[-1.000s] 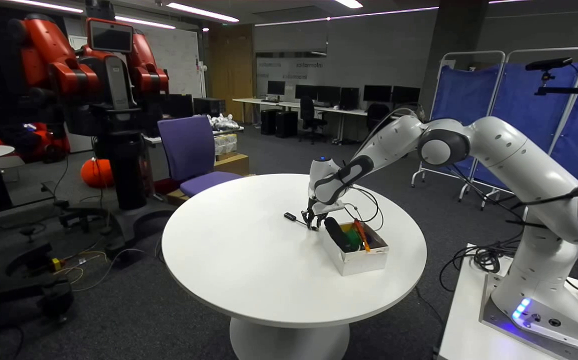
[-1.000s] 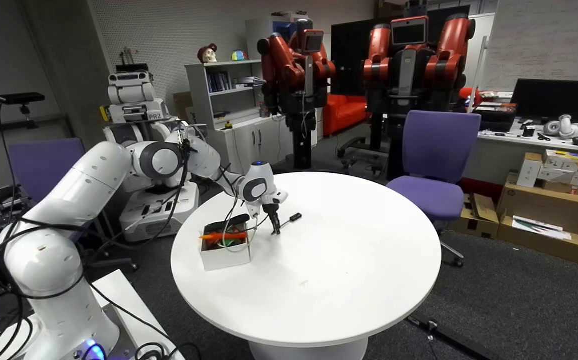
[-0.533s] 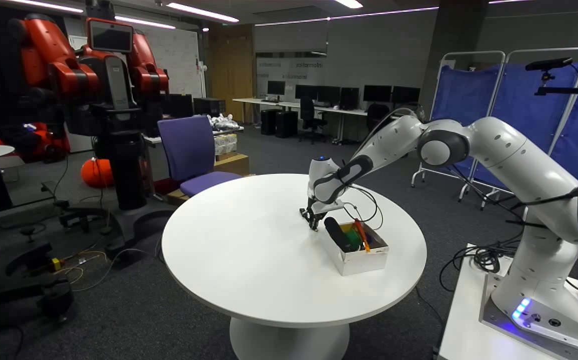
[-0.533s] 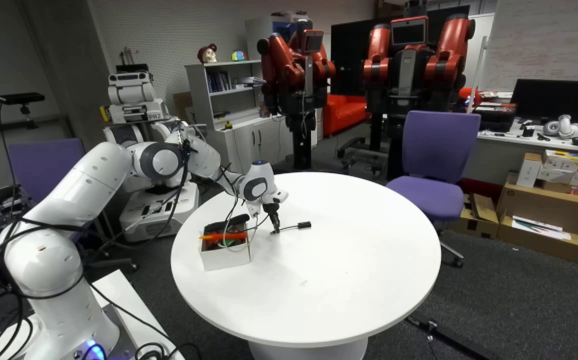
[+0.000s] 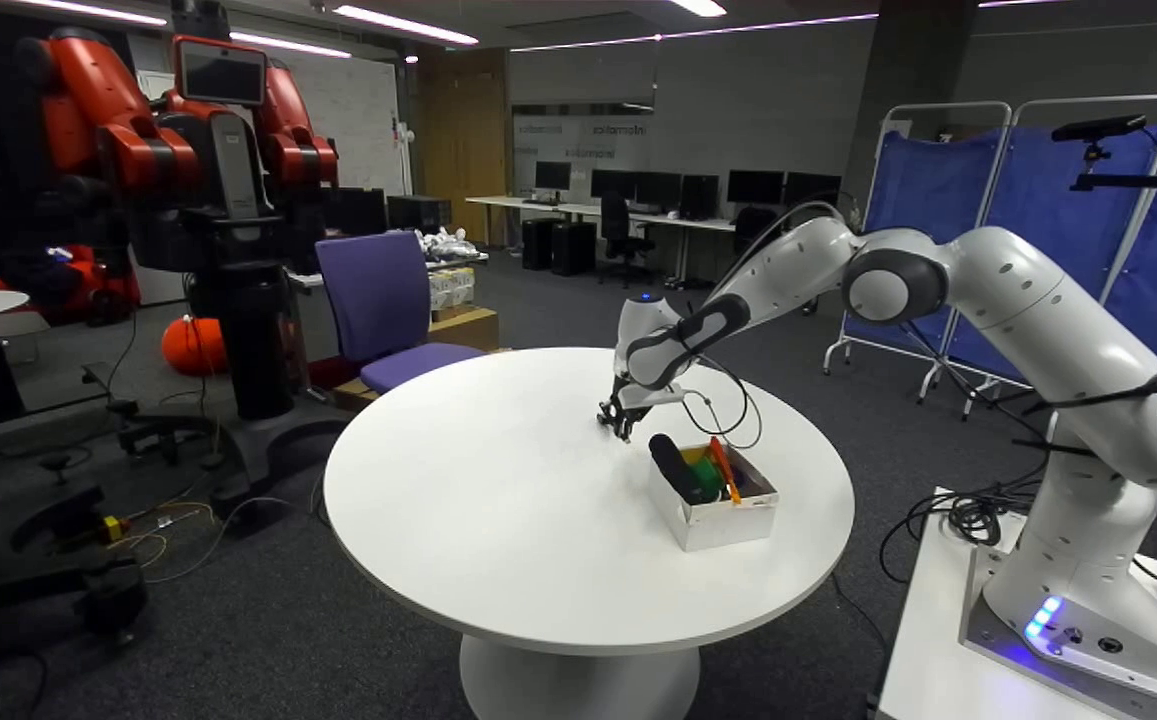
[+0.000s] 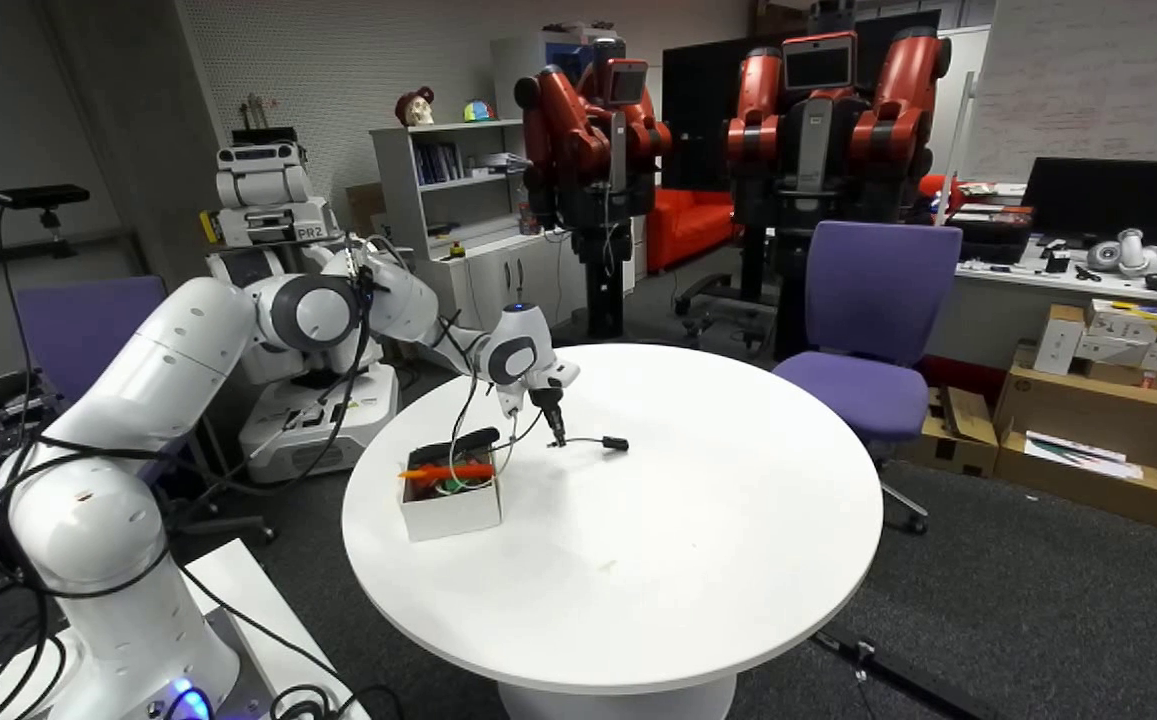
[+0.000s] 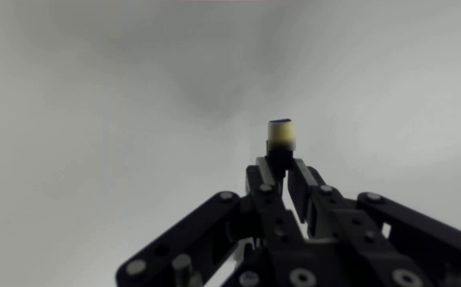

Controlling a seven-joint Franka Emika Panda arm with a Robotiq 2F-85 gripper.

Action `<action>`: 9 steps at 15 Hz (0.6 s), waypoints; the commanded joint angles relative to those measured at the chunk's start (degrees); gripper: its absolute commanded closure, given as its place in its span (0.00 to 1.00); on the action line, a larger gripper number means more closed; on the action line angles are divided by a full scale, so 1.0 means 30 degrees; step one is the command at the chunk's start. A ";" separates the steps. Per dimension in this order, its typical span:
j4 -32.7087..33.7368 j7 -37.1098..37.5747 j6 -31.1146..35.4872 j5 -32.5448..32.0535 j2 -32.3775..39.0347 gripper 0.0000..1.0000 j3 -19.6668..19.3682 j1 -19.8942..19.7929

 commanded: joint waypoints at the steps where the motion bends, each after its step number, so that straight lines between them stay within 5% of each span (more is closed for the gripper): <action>1: -0.1915 0.1381 0.0152 -0.0396 -0.3012 0.96 -0.0714 0.0649; 9: -0.6885 0.7883 0.0119 -0.2891 -0.9328 0.96 -0.2067 0.2717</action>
